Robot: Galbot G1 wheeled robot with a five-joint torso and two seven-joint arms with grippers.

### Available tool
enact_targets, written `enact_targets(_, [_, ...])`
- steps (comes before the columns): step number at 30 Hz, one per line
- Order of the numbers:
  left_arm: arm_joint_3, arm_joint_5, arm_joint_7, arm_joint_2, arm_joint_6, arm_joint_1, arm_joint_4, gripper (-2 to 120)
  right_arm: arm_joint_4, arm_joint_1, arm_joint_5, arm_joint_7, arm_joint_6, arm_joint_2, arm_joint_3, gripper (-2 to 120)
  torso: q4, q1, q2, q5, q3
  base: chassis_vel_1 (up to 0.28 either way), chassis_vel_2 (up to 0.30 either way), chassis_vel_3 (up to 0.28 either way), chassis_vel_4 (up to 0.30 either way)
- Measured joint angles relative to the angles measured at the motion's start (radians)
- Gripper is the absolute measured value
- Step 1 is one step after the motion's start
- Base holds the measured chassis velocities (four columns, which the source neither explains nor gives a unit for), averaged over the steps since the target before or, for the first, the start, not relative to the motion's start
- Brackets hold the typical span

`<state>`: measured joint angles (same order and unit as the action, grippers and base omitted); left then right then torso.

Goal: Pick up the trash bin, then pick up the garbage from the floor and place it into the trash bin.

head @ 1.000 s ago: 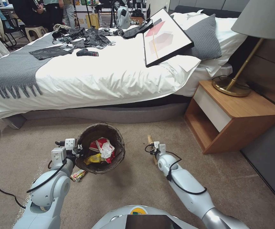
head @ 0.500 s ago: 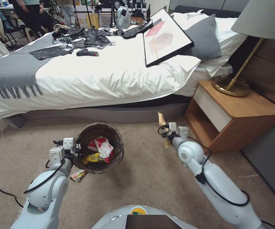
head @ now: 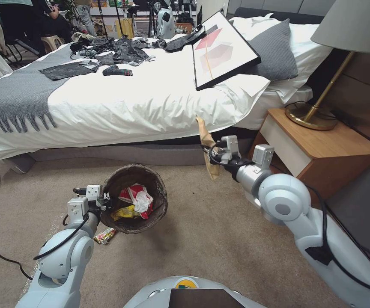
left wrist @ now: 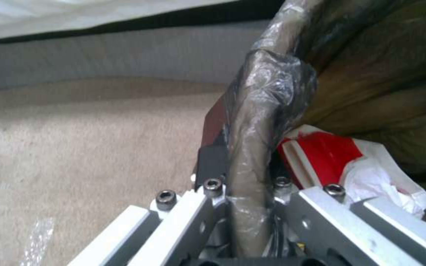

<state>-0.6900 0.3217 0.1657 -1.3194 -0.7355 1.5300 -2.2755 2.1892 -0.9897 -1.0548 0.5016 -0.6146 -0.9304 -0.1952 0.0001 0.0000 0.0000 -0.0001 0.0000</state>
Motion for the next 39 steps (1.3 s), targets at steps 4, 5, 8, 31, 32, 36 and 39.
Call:
enact_targets(4, [0.001, -0.003, 0.000, -0.001, 0.000, -0.001, -0.003, 0, 0.092, 0.078, -0.106, 0.008, -0.008, 0.035, 0.027, 0, -0.0002, 0.000, 0.000, 0.0002, 0.000, 0.000, 0.000, 0.000, 0.000])
enact_targets(5, [0.003, -0.004, 0.000, -0.003, 0.000, 0.001, -0.010, 0, 0.111, 0.114, -0.143, 0.004, -0.011, 0.043, 0.041, 0, 0.0000, 0.000, 0.000, 0.0000, 0.000, 0.000, 0.000, 0.000, 0.000])
enact_targets(8, [0.005, 0.000, 0.000, -0.005, 0.000, 0.002, -0.025, 0, 0.138, 0.204, -0.226, -0.016, -0.023, 0.057, 0.072, 0, -0.0002, 0.000, 0.000, 0.0003, 0.000, 0.000, 0.000, 0.000, 0.000])
enact_targets(31, [-0.004, 0.002, -0.002, -0.005, 0.000, 0.001, -0.067, 0, 0.006, 0.717, -0.562, 0.036, 0.003, -0.072, 0.595, 0, -0.0001, 0.000, 0.000, -0.0003, 0.000, 0.000, 0.000, 0.000, 0.000])
enact_targets(32, [-0.004, 0.002, -0.002, -0.005, 0.000, 0.001, -0.067, 0, -0.010, 0.717, -0.555, 0.040, 0.007, -0.082, 0.611, 0, 0.0000, 0.000, 0.000, -0.0003, 0.000, 0.000, 0.000, 0.000, 0.000])
enact_targets(36, [-0.004, 0.004, -0.002, -0.004, 0.000, -0.001, -0.067, 0, -0.043, 0.711, -0.541, 0.050, 0.016, -0.109, 0.641, 0, -0.0002, 0.000, 0.000, -0.0003, 0.000, 0.000, 0.000, 0.000, 0.000])
enact_targets(39, [-0.005, 0.005, -0.003, -0.002, 0.000, -0.001, -0.066, 0, -0.073, 0.695, -0.524, 0.058, 0.024, -0.140, 0.669, 0, -0.0002, 0.000, 0.000, 0.0000, 0.000, 0.000, 0.000, 0.000, 0.000])
